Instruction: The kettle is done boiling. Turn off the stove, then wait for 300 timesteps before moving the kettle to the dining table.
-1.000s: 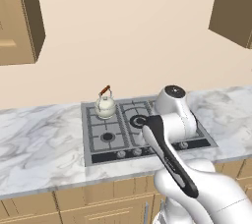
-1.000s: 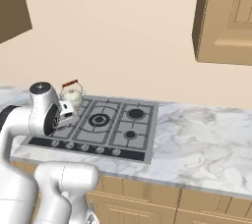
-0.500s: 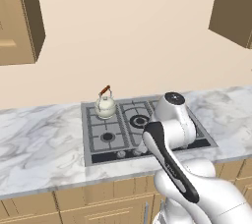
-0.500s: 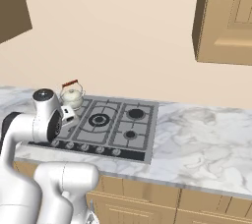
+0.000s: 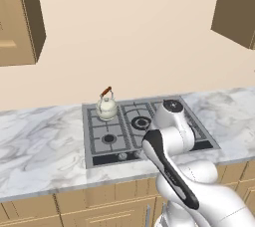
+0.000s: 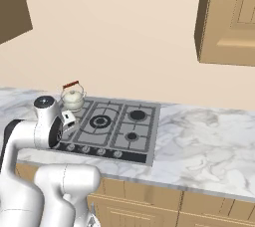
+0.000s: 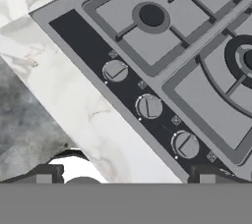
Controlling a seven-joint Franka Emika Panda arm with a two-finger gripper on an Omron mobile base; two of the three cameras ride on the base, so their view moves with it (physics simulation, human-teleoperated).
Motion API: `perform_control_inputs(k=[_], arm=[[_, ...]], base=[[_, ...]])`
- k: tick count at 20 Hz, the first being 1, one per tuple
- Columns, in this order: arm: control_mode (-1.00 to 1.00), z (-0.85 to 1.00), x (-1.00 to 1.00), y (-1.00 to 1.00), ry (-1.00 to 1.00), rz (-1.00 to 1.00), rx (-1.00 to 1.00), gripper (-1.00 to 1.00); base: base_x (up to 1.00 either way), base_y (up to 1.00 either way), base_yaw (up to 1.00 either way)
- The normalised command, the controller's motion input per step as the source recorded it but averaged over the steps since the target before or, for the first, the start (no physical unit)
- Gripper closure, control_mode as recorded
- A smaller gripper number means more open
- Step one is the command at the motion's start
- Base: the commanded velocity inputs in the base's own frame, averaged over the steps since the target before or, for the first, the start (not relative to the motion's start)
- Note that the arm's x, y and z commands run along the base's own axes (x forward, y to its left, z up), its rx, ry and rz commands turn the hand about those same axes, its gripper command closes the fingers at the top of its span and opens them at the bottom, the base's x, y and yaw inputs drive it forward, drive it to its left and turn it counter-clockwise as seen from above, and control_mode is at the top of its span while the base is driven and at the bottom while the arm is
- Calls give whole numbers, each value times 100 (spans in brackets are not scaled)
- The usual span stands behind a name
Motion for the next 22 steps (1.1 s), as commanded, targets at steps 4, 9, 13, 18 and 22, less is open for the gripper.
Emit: perform_control_inputs(k=[4,9,13,18,22], arm=[[-100,-16,9,0,-1,0,-5,-100],[-100,-15,12,2,0,0,-3,-100],[-100,-15,26,6,0,0,-1,-100],[-100,-19,18,1,0,0,0,-100],[-100,-34,7,0,0,2,-1,-100]], base=[[0,0,0],[0,0,0],[0,0,0],[0,0,0],[0,0,0]])
